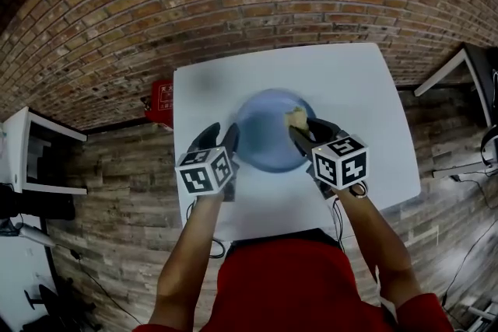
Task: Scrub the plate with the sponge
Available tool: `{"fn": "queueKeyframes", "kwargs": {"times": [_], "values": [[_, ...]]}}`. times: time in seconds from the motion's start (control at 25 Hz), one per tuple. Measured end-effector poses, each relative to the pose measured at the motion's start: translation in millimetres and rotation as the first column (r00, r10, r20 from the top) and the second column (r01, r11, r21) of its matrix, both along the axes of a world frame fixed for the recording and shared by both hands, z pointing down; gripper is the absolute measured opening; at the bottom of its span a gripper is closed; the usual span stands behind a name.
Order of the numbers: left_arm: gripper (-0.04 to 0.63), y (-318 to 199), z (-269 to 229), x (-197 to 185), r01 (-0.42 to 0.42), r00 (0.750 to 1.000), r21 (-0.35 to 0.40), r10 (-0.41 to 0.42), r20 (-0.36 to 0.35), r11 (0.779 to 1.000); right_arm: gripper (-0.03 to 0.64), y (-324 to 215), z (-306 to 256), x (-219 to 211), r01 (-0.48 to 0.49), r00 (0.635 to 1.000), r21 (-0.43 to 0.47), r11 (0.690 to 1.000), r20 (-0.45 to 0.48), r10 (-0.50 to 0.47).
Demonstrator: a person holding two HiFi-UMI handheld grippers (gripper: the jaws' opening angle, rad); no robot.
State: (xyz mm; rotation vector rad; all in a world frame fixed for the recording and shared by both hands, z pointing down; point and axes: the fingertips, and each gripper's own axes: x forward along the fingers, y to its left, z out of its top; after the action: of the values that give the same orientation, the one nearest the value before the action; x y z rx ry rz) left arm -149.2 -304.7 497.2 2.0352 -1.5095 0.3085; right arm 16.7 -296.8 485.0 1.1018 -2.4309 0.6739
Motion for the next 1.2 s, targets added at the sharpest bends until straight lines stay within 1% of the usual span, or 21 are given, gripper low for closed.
{"fn": "queueKeyframes", "kwargs": {"times": [0.04, 0.12, 0.24, 0.4, 0.52, 0.68, 0.76, 0.92, 1.2], "values": [[0.187, -0.2, -12.8, 2.2, -0.005, 1.0, 0.041, 0.005, -0.008, 0.999, 0.153, -0.1, -9.2, -2.0, 0.005, 1.0, 0.029, 1.0, 0.025, -0.006], [0.135, 0.9, -37.1, 6.5, -0.016, 1.0, 0.112, 0.017, -0.012, 0.994, 0.153, 1.3, -27.2, -5.8, 0.014, 0.997, 0.086, 0.996, 0.068, -0.02], [0.095, 4.6, -70.4, 13.0, -0.035, 0.999, 0.213, 0.034, 0.009, 0.976, 0.153, 5.1, -54.7, -9.6, 0.017, 0.991, 0.178, 0.984, 0.127, -0.04], [0.066, 10.5, -110.7, 25.8, -0.079, 0.996, 0.343, 0.061, 0.062, 0.936, 0.153, 10.4, -96.2, -16.9, 0.028, 0.973, 0.313, 0.949, 0.209, -0.097], [0.046, 15.1, -133.4, 35.8, -0.108, 0.993, 0.418, 0.078, 0.087, 0.902, 0.153, 15.3, -118.8, -22.0, 0.045, 0.965, 0.395, 0.918, 0.22, -0.141], [0.031, 17.4, -148.5, 44.9, -0.14, 0.988, 0.473, 0.095, 0.12, 0.87, 0.153, 16.0, -133.3, -27.4, 0.056, 0.966, 0.457, 0.888, 0.198, -0.163], [0.026, 18.2, -153.6, 48.8, -0.146, 0.988, 0.496, 0.097, 0.122, 0.856, 0.153, 15.9, -138.6, -29.0, 0.058, 0.969, 0.482, 0.874, 0.183, -0.165], [0.015, 19.8, -162.5, 58.0, -0.161, 0.986, 0.534, 0.11, 0.128, 0.83, 0.153, 15.5, -147.6, -30.7, 0.054, 0.968, 0.508, 0.859, 0.183, -0.169], [0.013, 22.1, -168.5, 68.8, -0.191, 0.981, 0.561, 0.139, 0.136, 0.805, 0.152, 14.0, -156.4, -29.7, 0.041, 0.969, 0.529, 0.848, 0.187, -0.164]]}}
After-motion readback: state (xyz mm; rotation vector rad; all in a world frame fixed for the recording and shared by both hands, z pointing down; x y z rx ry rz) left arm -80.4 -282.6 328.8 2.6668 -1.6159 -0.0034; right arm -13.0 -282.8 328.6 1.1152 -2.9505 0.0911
